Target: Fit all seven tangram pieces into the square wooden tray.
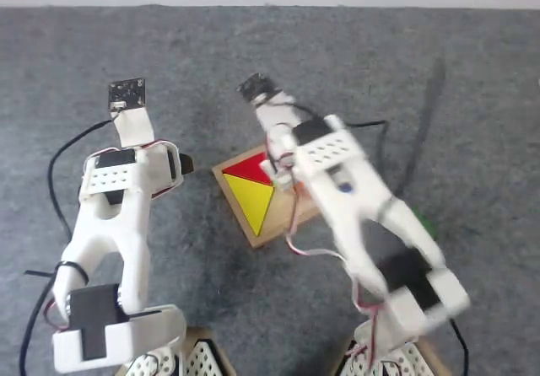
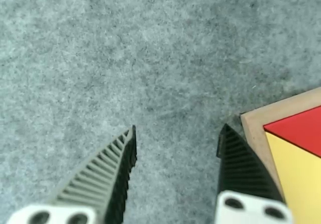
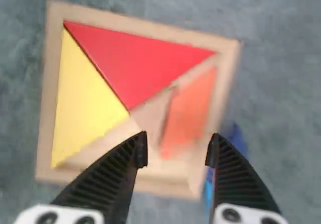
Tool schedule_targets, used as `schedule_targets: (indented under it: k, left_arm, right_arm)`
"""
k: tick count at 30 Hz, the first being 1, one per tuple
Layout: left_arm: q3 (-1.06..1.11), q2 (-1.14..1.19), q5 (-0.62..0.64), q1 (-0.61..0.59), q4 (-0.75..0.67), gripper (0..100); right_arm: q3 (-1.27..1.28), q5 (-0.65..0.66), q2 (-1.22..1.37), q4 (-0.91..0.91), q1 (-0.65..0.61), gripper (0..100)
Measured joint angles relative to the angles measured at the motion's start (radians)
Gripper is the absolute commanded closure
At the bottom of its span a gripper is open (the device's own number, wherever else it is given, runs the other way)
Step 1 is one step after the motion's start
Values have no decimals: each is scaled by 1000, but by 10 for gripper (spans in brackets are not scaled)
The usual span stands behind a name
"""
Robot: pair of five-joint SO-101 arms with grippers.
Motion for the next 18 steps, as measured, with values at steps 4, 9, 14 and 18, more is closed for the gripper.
schedule_targets:
  k: [4,9,14,18]
  left_arm:
    - [0,0,0,0,0,750]
    - [0,0,0,0,0,750]
    - [0,0,0,0,-8,750]
    - [21,0,0,0,-35,751]
  right_arm:
    - [178,55,-241,35,117,801]
    - [482,94,-368,-87,169,798]
    - [624,100,-373,-187,167,798]
    - [667,106,-376,-239,167,797]
